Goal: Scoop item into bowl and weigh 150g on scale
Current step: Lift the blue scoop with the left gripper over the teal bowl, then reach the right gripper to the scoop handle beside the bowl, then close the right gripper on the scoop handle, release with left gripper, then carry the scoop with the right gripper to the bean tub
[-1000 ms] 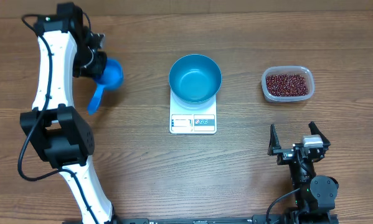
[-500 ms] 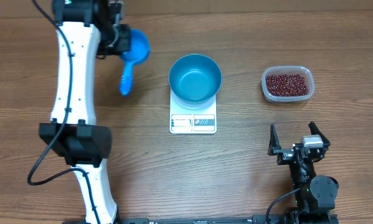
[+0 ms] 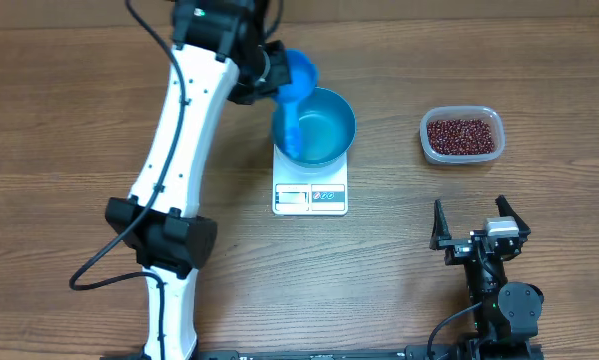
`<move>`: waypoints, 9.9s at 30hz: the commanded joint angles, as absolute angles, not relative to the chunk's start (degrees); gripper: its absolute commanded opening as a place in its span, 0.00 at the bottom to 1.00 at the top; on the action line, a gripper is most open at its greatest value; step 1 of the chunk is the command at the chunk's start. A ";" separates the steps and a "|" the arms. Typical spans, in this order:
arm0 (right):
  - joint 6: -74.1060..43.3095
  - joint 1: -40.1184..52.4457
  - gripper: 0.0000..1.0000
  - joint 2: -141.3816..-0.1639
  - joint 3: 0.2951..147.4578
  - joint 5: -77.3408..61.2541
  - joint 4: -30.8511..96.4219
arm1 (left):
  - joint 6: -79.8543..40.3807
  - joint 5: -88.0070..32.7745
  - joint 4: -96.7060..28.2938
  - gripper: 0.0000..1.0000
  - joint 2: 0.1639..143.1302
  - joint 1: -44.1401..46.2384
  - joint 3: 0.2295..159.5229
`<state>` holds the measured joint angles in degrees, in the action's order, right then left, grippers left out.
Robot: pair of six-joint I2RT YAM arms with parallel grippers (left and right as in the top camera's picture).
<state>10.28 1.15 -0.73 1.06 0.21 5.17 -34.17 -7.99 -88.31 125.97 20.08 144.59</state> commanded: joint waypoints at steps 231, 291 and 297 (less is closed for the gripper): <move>-49.54 0.89 0.09 -59.22 52.73 -39.90 21.26 | -103.31 -13.10 -94.50 0.04 126.23 39.46 146.04; -33.63 0.89 0.04 -59.22 53.01 -26.76 28.16 | -70.74 -5.72 -90.17 0.99 109.93 35.16 146.10; -27.31 0.89 0.04 -59.22 56.25 -20.60 32.73 | -51.83 1.98 -90.67 0.99 108.51 34.28 146.10</move>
